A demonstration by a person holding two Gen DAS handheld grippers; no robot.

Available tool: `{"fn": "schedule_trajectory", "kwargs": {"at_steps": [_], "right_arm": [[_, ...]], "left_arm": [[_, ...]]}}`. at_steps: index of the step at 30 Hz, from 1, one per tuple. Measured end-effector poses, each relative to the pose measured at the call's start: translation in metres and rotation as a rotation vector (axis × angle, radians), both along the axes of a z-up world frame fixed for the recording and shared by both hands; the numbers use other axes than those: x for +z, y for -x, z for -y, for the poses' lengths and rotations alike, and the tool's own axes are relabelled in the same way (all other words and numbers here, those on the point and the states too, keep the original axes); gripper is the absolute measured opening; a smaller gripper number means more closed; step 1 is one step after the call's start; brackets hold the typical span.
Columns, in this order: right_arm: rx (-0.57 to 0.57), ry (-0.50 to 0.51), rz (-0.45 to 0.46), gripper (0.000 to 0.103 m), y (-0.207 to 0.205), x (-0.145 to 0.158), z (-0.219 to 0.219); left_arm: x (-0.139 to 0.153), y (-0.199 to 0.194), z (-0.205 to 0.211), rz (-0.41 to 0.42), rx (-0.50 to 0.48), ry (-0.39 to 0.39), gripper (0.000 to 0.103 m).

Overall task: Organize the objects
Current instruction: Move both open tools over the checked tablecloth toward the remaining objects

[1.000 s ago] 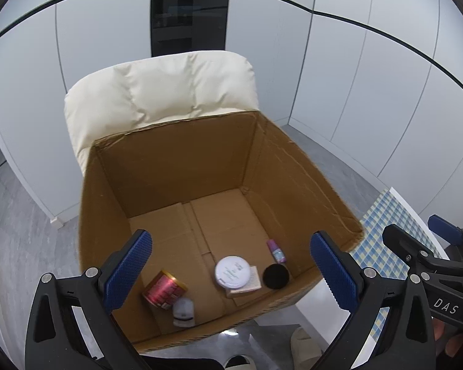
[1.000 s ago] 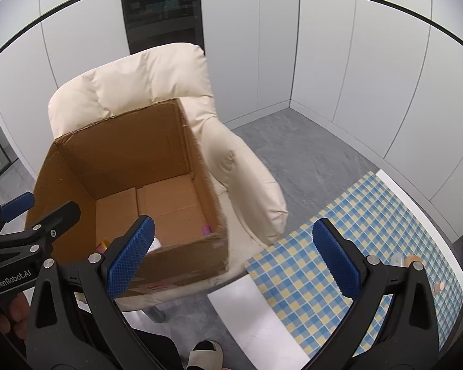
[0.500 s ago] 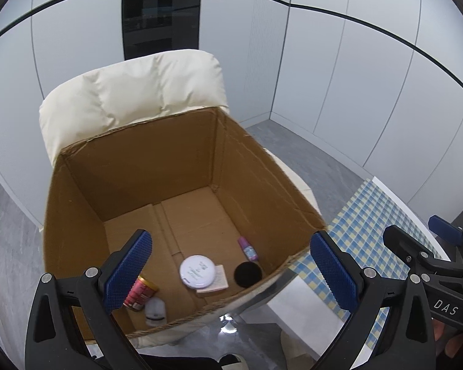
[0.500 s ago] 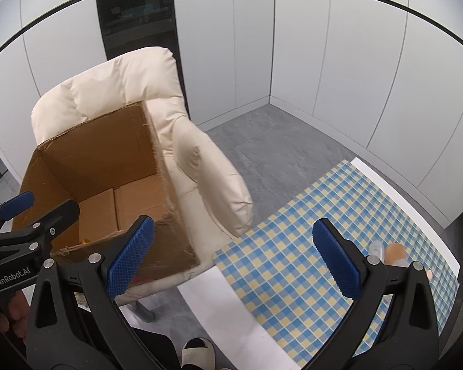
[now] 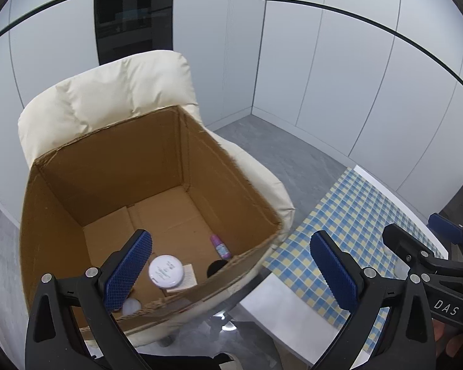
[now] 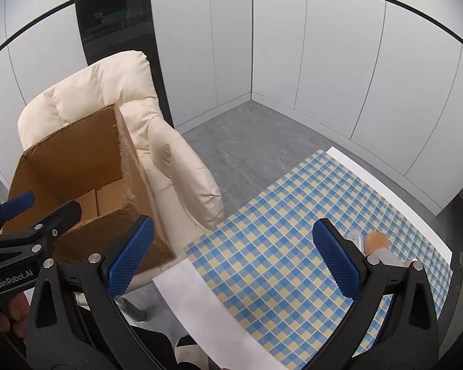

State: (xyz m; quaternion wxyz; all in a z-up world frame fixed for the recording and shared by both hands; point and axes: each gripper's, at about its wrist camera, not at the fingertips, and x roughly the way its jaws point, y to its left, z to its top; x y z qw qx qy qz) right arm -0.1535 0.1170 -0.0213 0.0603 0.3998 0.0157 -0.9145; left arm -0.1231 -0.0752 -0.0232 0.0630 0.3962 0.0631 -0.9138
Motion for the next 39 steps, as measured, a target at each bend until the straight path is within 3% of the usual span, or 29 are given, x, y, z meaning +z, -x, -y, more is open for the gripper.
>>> {"fn": "schedule_trajectory", "kwargs": {"at_steps": [39], "right_arm": [[-0.175,-0.003,0.004,0.103,-0.026,-0.001,-0.101]], "left_arm": [[-0.001,0.019,-0.098,0.005,-0.174,-0.002,0.102]]}}
